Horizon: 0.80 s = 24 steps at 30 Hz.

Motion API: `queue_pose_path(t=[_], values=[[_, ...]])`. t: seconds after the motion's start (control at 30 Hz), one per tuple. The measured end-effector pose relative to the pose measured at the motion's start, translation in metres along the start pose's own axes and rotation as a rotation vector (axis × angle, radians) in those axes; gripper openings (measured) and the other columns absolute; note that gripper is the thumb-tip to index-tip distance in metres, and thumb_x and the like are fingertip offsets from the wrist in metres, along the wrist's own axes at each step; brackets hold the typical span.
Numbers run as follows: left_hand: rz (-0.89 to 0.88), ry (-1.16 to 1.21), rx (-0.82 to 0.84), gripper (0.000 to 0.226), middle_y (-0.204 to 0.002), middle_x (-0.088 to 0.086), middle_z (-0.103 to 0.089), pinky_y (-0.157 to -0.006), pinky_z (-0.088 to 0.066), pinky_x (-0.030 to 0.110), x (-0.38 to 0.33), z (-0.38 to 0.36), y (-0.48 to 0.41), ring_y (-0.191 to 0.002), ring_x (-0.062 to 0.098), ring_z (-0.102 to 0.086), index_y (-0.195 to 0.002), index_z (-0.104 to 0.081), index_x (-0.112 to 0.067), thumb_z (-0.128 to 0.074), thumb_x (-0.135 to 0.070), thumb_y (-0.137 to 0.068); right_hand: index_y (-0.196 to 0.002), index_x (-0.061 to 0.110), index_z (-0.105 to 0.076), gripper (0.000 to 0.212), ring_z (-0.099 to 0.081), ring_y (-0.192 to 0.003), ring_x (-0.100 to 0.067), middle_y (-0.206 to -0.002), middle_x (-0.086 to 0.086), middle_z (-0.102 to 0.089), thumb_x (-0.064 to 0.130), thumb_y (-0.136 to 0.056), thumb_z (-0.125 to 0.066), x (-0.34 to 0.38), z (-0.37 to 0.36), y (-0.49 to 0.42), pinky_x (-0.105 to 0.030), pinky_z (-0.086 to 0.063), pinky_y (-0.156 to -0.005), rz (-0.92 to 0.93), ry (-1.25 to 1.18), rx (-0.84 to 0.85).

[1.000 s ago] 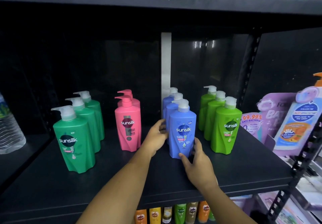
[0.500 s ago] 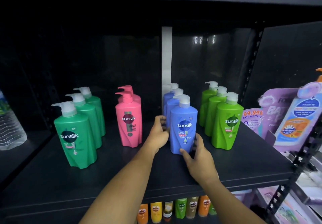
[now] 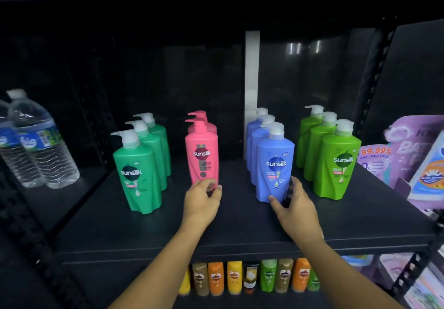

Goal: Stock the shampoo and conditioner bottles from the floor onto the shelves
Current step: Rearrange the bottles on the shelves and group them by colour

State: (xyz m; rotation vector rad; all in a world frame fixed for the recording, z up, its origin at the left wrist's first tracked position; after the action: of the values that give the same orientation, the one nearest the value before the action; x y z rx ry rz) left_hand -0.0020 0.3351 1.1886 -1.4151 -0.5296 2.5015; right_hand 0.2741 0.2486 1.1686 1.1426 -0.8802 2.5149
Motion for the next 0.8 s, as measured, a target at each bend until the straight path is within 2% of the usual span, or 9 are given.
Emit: queue_pose_path(t=[0.07, 0.1, 0.17, 0.27, 0.3, 0.4, 0.53, 0.67, 0.8], values=[[0.035, -0.014, -0.113, 0.011, -0.101, 0.0, -0.062, -0.087, -0.049, 0.026, 0.009, 0.028, -0.001, -0.092, 0.015, -0.063, -0.1, -0.069, -0.02, -0.074, -0.021, -0.09, -0.142, 0.029, -0.036, 0.072, -0.063, -0.109, -0.02, -0.126, 0.003, -0.064, 0.036, -0.084, -0.078, 0.001, 0.0, 0.001, -0.039, -0.054, -0.086, 0.007, 0.01, 0.006], [0.059, -0.005, -0.151, 0.02, -0.105, 0.002, -0.059, -0.088, -0.049, 0.029, 0.014, 0.037, -0.003, -0.094, 0.016, -0.061, -0.104, -0.064, -0.021, -0.077, -0.023, -0.088, -0.143, 0.028, -0.035, 0.072, -0.062, -0.11, -0.02, -0.127, 0.002, -0.063, 0.037, -0.085, -0.077, 0.002, 0.0, 0.001, -0.04, -0.054, -0.086, 0.011, 0.015, 0.009], [0.119, 0.035, -0.156, 0.05, -0.119, 0.004, -0.053, -0.096, -0.048, 0.033, 0.027, 0.043, -0.013, -0.107, 0.019, -0.057, -0.122, -0.053, -0.02, -0.083, -0.027, -0.083, -0.144, 0.027, -0.034, 0.072, -0.062, -0.11, -0.023, -0.129, -0.001, -0.062, 0.037, -0.086, -0.076, 0.004, -0.001, 0.002, -0.04, -0.054, -0.085, 0.022, 0.027, 0.009], [0.171, 0.11, -0.01, 0.092, -0.14, 0.005, -0.051, -0.11, -0.046, 0.043, 0.038, 0.03, -0.031, -0.125, 0.019, -0.055, -0.149, -0.034, -0.02, -0.088, -0.034, -0.075, -0.144, 0.025, -0.034, 0.072, -0.063, -0.106, -0.025, -0.128, -0.004, -0.062, 0.039, -0.087, -0.075, 0.003, -0.001, 0.002, -0.041, -0.054, -0.083, 0.024, 0.047, 0.013], [0.154, 0.142, 0.033, 0.094, -0.14, 0.002, -0.055, -0.109, -0.048, 0.043, 0.038, 0.024, -0.036, -0.123, 0.017, -0.058, -0.15, -0.033, -0.023, -0.088, -0.034, -0.075, -0.145, 0.025, -0.033, 0.072, -0.063, -0.105, -0.025, -0.128, -0.004, -0.062, 0.039, -0.087, -0.074, 0.003, -0.001, 0.002, -0.041, -0.054, -0.082, 0.024, 0.047, 0.014], [0.11, 0.164, 0.056, 0.077, -0.13, -0.004, -0.065, -0.106, -0.05, 0.039, 0.036, 0.017, -0.042, -0.114, 0.01, -0.065, -0.145, -0.039, -0.027, -0.084, -0.021, -0.082, -0.145, 0.025, -0.033, 0.072, -0.064, -0.103, -0.023, -0.128, -0.003, -0.062, 0.039, -0.088, -0.074, 0.003, -0.001, 0.001, -0.04, -0.054, -0.08, 0.029, 0.057, 0.016], [0.058, 0.144, 0.039, 0.073, -0.132, -0.008, -0.063, -0.108, -0.048, 0.038, 0.04, 0.014, -0.044, -0.119, 0.01, -0.062, -0.147, -0.039, -0.028, -0.08, -0.021, -0.086, -0.146, 0.023, -0.035, 0.073, -0.065, -0.1, -0.02, -0.124, -0.001, -0.065, 0.036, -0.087, -0.077, 0.003, -0.001, 0.001, -0.036, -0.053, -0.077, 0.035, 0.051, 0.004], [0.034, 0.034, 0.04, 0.068, -0.134, -0.003, -0.063, -0.101, -0.049, 0.031, 0.035, 0.014, -0.038, -0.118, 0.015, -0.063, -0.151, -0.036, -0.027, -0.072, -0.031, -0.093, -0.14, 0.022, -0.041, 0.069, -0.063, -0.103, -0.013, -0.123, 0.005, -0.062, 0.033, -0.084, -0.08, 0.005, 0.006, 0.003, -0.033, -0.052, -0.082, 0.026, -0.018, -0.044], [0.076, -0.205, 0.085, 0.074, -0.14, 0.01, -0.061, -0.099, -0.052, 0.037, 0.04, 0.013, -0.025, -0.122, 0.029, -0.062, -0.16, -0.026, -0.015, -0.061, -0.037, -0.099, -0.122, 0.02, -0.049, 0.049, -0.058, -0.095, -0.015, -0.107, 0.007, -0.058, 0.033, -0.085, -0.079, 0.012, 0.015, 0.007, -0.032, -0.048, -0.079, 0.033, -0.014, -0.099]])
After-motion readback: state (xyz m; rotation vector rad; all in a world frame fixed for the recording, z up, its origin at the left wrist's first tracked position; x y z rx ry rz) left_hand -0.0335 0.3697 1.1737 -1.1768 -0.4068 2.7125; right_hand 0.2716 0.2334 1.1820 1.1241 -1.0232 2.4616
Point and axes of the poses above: each hand's wrist, its own y-axis away from the middle knuckle, its own z-axis out of the back of the hand, x = y × z, the point moved 9 cm from there along -y, towards the middle knuckle
